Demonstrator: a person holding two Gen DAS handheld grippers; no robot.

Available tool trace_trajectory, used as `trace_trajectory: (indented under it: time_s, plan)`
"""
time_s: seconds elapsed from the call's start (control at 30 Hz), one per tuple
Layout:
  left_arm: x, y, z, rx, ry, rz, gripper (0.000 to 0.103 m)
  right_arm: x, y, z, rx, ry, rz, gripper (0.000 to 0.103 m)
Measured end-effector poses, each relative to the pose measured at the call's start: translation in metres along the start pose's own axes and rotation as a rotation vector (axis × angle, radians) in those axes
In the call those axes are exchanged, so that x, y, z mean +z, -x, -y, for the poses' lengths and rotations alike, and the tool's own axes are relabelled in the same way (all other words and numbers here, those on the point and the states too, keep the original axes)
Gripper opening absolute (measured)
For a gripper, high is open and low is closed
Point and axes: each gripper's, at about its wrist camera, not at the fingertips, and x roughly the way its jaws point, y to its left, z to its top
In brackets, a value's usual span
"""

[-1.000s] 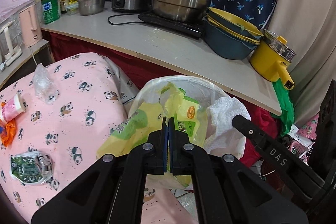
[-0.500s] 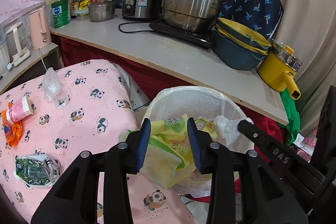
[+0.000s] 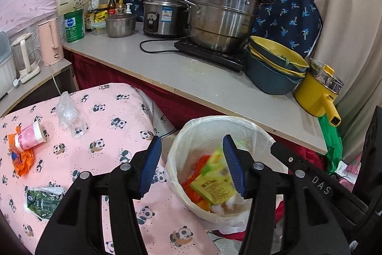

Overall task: Collect trash
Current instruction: 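Open the left tool over the wastebasket while the right tool releases the tissue into it, then grasp the orange snack bag with the left tool while the right tool grasps the crumpled green carton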

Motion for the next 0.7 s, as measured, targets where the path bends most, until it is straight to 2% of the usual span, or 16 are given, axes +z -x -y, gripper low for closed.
trace_trajectory:
  time_s: [0.17,0.37,0.5,0.7]
  plan:
    - [-0.006,0.002,-0.012,0.042,0.007,-0.005,0.051,-0.005,-0.002,-0.007,0.01,0.013,-0.012,0.031]
    - [-0.016,0.005,-0.032,0.075,0.033,-0.02,0.058,-0.017,-0.007,-0.019,0.009,0.043,-0.037,0.034]
    - [-0.024,0.009,-0.051,0.102,0.065,-0.029,0.062,-0.025,-0.008,-0.029,0.016,0.064,-0.054,0.038]
    - [-0.036,0.021,-0.086,0.164,0.107,-0.036,0.065,-0.042,-0.012,-0.053,0.036,0.106,-0.088,0.038]
